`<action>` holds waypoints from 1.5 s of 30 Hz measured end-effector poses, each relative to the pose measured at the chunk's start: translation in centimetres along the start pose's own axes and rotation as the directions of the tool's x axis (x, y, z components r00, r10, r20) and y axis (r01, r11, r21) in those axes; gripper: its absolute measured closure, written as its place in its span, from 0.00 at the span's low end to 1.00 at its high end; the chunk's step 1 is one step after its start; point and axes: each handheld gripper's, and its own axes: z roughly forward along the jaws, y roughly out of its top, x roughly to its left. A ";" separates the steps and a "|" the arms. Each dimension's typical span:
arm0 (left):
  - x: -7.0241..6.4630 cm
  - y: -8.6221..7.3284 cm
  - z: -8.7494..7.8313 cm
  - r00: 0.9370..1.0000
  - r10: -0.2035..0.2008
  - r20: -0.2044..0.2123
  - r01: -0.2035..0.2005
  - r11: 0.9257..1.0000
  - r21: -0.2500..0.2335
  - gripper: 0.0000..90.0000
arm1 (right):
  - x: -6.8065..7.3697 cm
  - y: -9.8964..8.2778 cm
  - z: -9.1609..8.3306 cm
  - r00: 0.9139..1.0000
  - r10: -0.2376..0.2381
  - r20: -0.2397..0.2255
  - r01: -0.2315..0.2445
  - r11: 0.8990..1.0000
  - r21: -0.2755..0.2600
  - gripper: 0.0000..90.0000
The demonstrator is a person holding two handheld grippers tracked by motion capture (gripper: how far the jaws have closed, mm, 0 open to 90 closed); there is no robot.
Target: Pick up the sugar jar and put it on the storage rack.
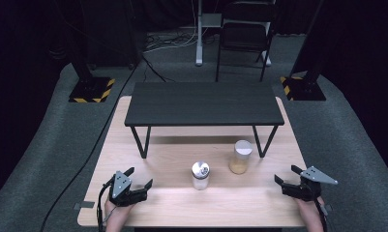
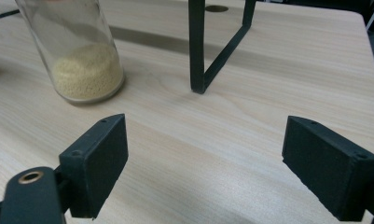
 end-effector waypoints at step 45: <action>-0.4 2.1 0.6 0.990 0.041 0.134 -0.045 0.999 0.030 0.12 | -0.6 0.3 0.2 0.999 0.041 -0.012 -0.041 0.999 0.028 0.13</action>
